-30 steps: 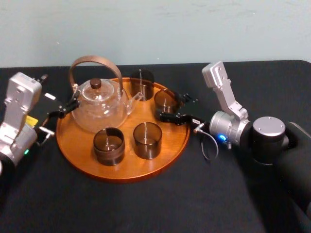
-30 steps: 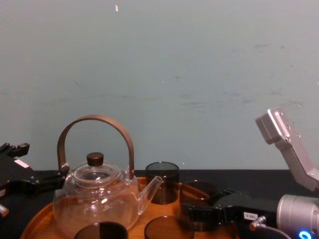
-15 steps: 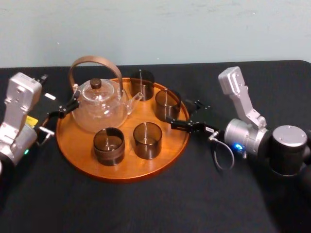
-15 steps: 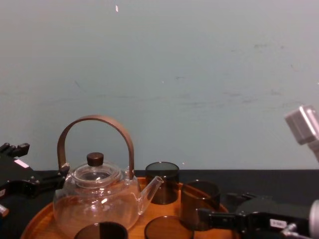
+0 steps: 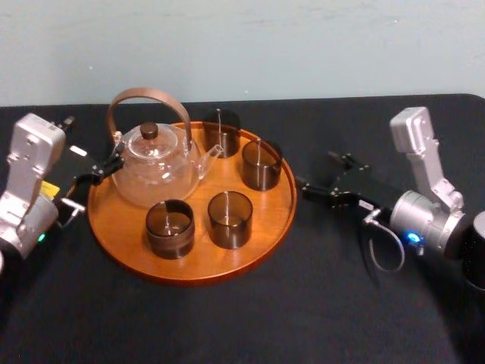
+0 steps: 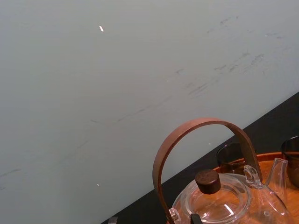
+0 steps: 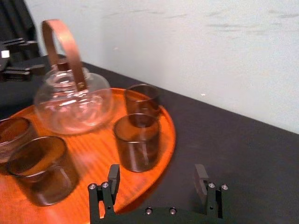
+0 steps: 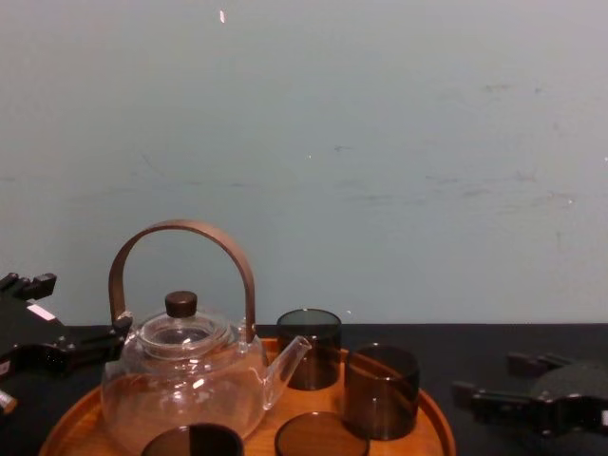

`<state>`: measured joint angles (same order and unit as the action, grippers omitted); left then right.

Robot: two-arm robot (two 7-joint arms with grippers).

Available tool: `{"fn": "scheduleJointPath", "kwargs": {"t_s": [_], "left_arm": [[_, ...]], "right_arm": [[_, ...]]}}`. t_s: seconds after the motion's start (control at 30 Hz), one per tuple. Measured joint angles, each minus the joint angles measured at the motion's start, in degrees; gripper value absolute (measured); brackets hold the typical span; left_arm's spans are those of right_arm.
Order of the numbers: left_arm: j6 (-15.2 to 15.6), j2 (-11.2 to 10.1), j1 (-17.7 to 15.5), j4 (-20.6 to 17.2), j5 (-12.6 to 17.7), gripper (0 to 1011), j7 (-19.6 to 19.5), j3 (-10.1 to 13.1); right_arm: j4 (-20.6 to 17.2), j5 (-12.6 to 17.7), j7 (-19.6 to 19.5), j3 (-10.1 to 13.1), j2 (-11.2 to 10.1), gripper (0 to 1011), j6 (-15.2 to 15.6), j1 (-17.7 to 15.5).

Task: Pick up the glass from the table and place it on the tray.

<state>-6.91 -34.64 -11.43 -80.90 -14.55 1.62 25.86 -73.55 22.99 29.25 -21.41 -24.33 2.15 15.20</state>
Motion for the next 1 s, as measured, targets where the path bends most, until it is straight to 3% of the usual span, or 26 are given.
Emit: {"fn": "scheduleJointPath", "kwargs": {"t_s": [0.27,0.5,0.77,1.0], "left_arm": [[0.0,0.0,0.0,0.0,0.0,1009,0.0,0.0],[0.0,0.0,0.0,0.0,0.0,1010,0.0,0.0],[0.0,0.0,0.0,0.0,0.0,1010,0.0,0.0],[0.0,0.0,0.0,0.0,0.0,1009,0.0,0.0]], "right_arm": [[-0.47,0.77,-2.25,2.76,-1.29,1002,-1.23,-1.17],[1.46,1.34,-4.33,5.43,-1.19,1002,-1.94,-0.59],[3.5,0.55,-6.15,7.17,-0.43,1002,-3.01,0.23],[3.53,0.45,-6.19,7.18,-0.43,1002,-3.04,0.26]]}}
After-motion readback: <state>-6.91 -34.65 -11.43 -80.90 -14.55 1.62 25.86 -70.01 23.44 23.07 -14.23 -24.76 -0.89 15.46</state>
